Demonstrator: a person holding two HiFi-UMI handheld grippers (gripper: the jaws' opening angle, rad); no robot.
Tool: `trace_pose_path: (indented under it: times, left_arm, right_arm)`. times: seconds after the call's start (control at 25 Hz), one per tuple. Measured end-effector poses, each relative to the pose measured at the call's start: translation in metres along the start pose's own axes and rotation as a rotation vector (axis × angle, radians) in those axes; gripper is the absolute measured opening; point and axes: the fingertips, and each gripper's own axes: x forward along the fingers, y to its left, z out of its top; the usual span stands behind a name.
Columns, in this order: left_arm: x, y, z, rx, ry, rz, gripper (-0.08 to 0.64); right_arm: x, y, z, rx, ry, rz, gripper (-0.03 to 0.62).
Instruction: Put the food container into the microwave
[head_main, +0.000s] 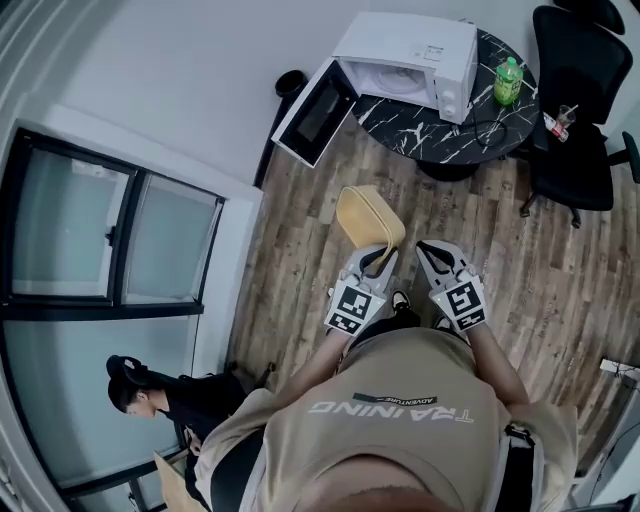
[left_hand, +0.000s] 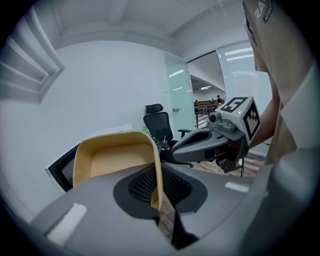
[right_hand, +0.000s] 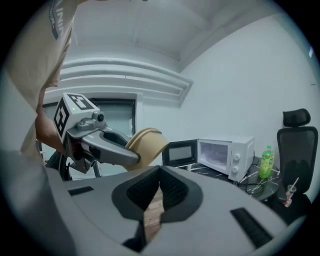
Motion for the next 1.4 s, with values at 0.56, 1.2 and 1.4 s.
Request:
trace_pose_path:
  times: [0.56,1.2,1.4]
  left_arm:
    - [-0.005,0.091,-0.041,0.106,-0.024,-0.119,0.026]
    - [0.068,0.140,-0.030,0.054,-0.002,-0.168,0.026]
    - [0.097,0.171,-0.011,0.082,0.051,-0.129,0.026]
  right_arm:
    - [0.084,-0.030,0.014,0.027,0.043,-0.233,0.011]
    - [0.130,-0.134,0.022,-0.005,0.077,-0.321,0.011]
    - [0.145,-0.176,0.033,0.005,0.013,-0.295,0.011]
